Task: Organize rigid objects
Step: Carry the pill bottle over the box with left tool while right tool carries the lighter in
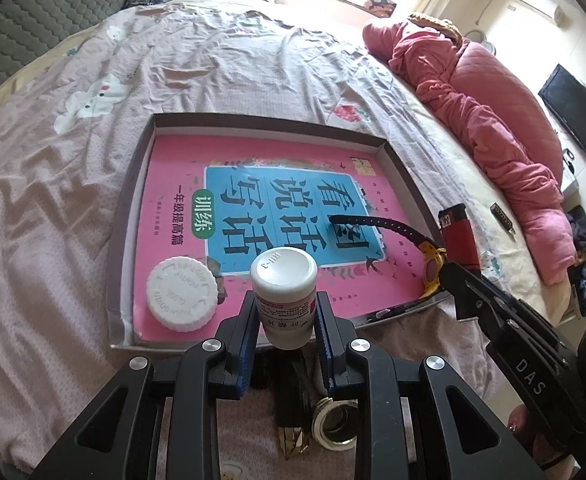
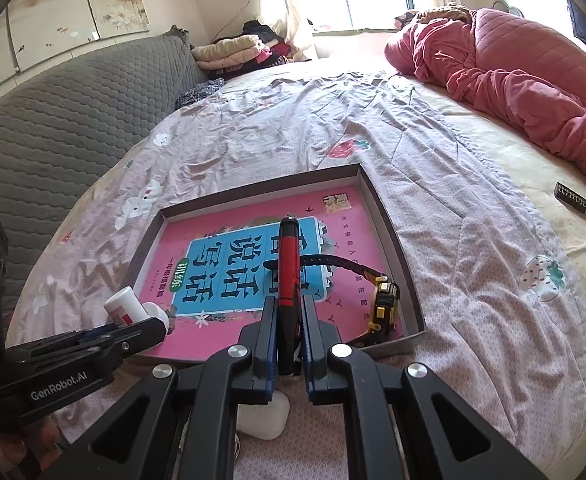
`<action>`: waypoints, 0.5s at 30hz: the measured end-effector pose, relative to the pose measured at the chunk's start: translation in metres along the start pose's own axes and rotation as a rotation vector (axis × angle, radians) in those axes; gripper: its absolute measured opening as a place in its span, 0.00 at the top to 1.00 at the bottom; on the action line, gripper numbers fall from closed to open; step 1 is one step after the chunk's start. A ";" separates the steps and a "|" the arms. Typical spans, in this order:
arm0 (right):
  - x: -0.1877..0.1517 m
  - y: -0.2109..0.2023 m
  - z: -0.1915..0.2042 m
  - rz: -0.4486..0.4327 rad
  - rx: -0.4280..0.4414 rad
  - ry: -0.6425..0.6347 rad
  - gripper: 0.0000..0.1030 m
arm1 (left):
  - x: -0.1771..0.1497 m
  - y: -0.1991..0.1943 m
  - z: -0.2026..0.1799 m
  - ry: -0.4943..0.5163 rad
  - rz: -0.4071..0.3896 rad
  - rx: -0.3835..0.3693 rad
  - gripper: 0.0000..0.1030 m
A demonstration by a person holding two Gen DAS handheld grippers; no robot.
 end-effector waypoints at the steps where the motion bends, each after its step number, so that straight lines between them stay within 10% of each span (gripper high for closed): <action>1: 0.000 0.002 0.000 0.002 -0.001 -0.001 0.90 | 0.001 0.003 0.000 0.001 0.006 -0.002 0.74; 15: 0.003 0.025 0.004 0.043 -0.013 -0.027 0.90 | 0.004 0.048 0.002 -0.012 0.172 -0.033 0.74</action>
Point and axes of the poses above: each gripper's, at about its wrist camera, not at the fingertips, and y roughly the way its jaws point, z to its left, x to its top, the point moved 2 cm from there along y, roughly the way its jaws point, and after that the axes turned 13 degrees about y, right-handed, at the moved point
